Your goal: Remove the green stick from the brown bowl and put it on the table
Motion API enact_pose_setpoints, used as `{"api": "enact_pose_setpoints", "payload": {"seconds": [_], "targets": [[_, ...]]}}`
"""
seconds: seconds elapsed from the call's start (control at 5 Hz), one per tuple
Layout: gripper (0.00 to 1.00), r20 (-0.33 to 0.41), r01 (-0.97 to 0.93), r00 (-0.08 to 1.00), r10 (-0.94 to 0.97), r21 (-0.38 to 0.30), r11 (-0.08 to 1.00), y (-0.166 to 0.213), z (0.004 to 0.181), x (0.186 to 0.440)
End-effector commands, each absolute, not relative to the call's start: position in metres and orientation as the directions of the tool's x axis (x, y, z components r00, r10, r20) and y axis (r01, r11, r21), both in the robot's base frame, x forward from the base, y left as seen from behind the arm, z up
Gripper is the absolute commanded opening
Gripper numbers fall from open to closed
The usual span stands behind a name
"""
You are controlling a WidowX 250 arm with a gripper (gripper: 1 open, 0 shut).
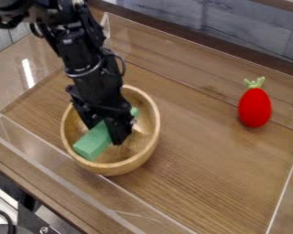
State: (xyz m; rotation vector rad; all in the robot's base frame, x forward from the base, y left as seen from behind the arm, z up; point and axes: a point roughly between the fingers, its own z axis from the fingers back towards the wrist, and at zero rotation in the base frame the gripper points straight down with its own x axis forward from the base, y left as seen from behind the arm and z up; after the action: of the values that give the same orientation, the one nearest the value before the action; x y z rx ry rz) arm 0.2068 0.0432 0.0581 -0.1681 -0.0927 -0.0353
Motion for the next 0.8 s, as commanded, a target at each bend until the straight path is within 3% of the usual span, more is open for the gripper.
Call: {"api": "enact_pose_setpoints", "payload": {"seconds": [0.0, 0.2, 0.4, 0.6], "targets": [[0.00, 0.121, -0.021, 0.992, 0.041, -0.159, 0.987, 0.055, 0.075, 0.212], [0.00, 0.132, -0.019, 0.990, 0.042, -0.171, 0.985, 0.027, 0.089, 0.215], [0.00, 0.133, 0.014, 0.991, 0.010, -0.175, 0.985, -0.021, 0.090, 0.215], [0.00, 0.128, 0.064, 0.991, -0.040, -0.188, 0.980, -0.053, 0.080, 0.215]]}}
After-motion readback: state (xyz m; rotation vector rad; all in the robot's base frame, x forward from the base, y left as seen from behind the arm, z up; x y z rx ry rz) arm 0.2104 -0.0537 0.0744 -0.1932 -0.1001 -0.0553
